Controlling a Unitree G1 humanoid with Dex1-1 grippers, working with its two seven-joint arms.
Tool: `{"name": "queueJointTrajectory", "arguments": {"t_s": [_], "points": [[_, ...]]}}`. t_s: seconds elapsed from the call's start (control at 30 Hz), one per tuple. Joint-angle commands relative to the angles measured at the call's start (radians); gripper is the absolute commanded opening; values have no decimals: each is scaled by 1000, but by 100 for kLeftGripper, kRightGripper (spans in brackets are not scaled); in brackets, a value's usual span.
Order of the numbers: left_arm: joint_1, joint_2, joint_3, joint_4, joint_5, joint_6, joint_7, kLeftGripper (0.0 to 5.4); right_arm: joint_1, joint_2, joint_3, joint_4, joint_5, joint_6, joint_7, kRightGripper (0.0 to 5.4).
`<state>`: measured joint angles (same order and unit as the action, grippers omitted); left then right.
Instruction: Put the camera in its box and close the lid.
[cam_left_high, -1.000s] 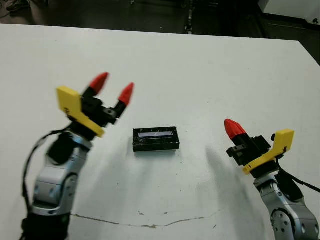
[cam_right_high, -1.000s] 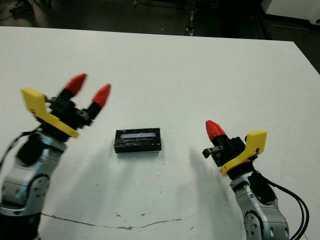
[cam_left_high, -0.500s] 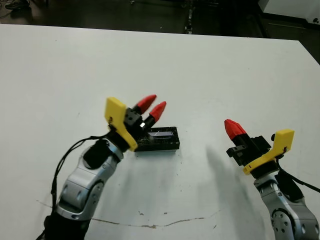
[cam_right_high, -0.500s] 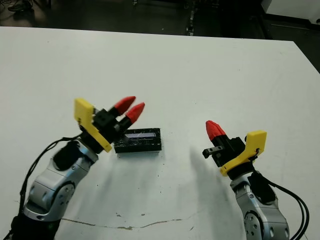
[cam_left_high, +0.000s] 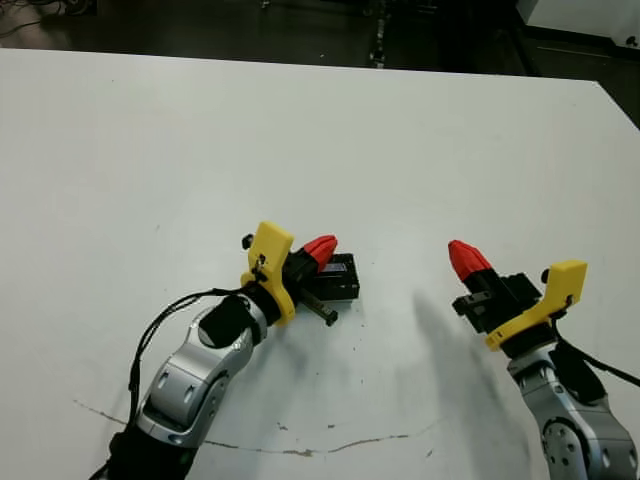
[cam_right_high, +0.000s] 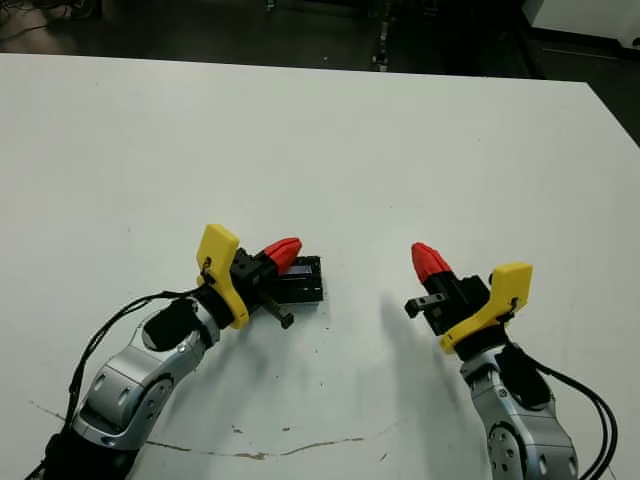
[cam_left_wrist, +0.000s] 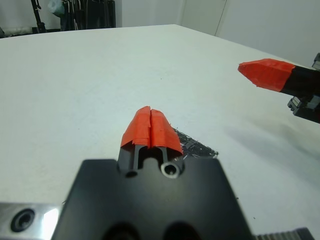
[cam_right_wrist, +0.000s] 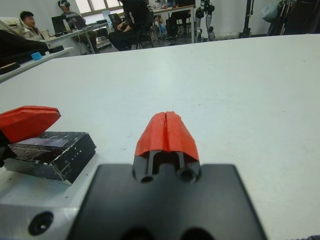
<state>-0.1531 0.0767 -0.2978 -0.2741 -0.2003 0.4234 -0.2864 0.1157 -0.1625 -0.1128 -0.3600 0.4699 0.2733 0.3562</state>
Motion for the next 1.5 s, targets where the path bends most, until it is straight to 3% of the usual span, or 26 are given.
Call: {"name": "queueJointTrajectory", "arguments": {"t_s": [0.03,0.4,0.77,0.93,1.1,1.3,1.5], "points": [[17,-1,-14,41,21,24,3,2,10,-7,-4,2,-2,-9,5,0],[-4,-8,-10,98,3,58,-39,2,10,-3,-3,6,2,-15,9,0],[-53,-48,60,106,-63,322,14,2,14,0,0,0,1,-6,1,0],[-46,-50,99,53,-123,407,15,2,16,3,4,-2,2,-6,2,0],[-20,-29,131,-80,-186,482,15,2,17,2,4,4,-2,-14,6,0],[26,3,206,-258,-257,479,8,2,17,-1,4,-1,-5,-8,2,0],[37,-1,372,-299,-325,321,12,2,13,-2,2,-2,-2,-5,1,0]]}}
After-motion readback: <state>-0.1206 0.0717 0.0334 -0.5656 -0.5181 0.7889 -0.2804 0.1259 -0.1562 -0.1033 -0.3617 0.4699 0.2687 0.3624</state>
